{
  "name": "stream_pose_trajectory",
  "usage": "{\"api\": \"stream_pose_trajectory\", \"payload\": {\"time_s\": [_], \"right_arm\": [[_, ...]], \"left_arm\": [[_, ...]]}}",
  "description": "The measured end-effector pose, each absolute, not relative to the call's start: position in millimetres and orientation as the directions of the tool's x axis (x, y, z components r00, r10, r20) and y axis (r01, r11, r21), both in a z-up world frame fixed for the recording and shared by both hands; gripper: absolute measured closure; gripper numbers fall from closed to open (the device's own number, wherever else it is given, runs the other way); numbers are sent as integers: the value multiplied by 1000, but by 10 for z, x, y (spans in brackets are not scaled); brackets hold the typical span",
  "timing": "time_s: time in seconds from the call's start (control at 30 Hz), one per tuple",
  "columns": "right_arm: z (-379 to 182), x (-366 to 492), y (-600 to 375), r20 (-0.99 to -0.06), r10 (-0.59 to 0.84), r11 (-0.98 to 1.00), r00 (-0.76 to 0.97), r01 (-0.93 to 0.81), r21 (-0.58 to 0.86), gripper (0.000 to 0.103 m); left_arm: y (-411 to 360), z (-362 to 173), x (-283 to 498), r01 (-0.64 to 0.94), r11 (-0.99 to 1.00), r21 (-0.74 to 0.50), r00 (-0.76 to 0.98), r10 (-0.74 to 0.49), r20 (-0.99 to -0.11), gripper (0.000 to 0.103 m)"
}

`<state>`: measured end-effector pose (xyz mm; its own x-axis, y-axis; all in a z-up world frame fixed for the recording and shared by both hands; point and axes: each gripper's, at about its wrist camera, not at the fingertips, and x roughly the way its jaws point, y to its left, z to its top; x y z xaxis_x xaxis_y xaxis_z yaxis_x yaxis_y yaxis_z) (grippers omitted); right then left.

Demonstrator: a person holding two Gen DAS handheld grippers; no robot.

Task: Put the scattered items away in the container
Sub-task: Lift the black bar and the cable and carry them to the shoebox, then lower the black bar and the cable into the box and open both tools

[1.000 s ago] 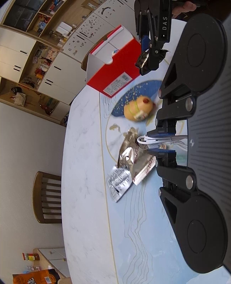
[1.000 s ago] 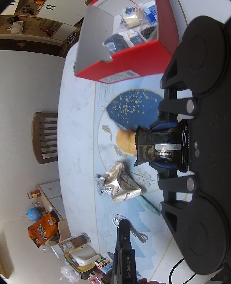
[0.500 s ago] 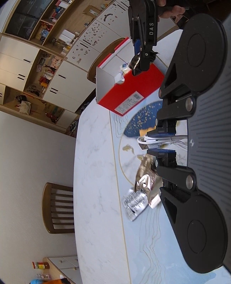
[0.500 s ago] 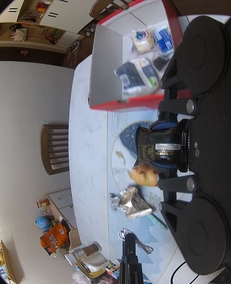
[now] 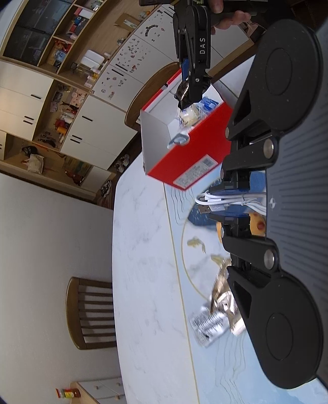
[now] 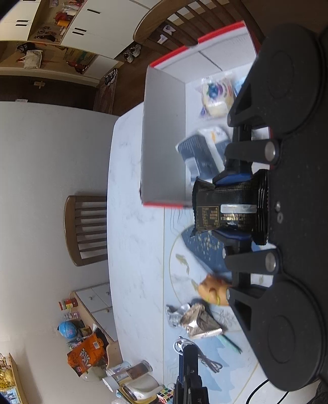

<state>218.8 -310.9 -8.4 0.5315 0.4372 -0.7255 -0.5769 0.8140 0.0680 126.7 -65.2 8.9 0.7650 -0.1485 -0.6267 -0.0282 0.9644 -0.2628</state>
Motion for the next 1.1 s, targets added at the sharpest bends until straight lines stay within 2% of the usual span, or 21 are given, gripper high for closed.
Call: {"api": "stream_pose_trajectory", "payload": {"time_s": [0.5, 1.1], "right_arm": [[-58, 2656, -3633, -729, 423, 817, 538, -575, 49, 68], [-120, 3132, -4039, -740, 401, 824, 541, -566, 34, 68]], "left_arm": [[-1281, 83, 1768, 45, 964, -262, 745, -207, -635, 91], [-2158, 17, 2510, 224, 953, -206, 684, -304, -664, 91]]}}
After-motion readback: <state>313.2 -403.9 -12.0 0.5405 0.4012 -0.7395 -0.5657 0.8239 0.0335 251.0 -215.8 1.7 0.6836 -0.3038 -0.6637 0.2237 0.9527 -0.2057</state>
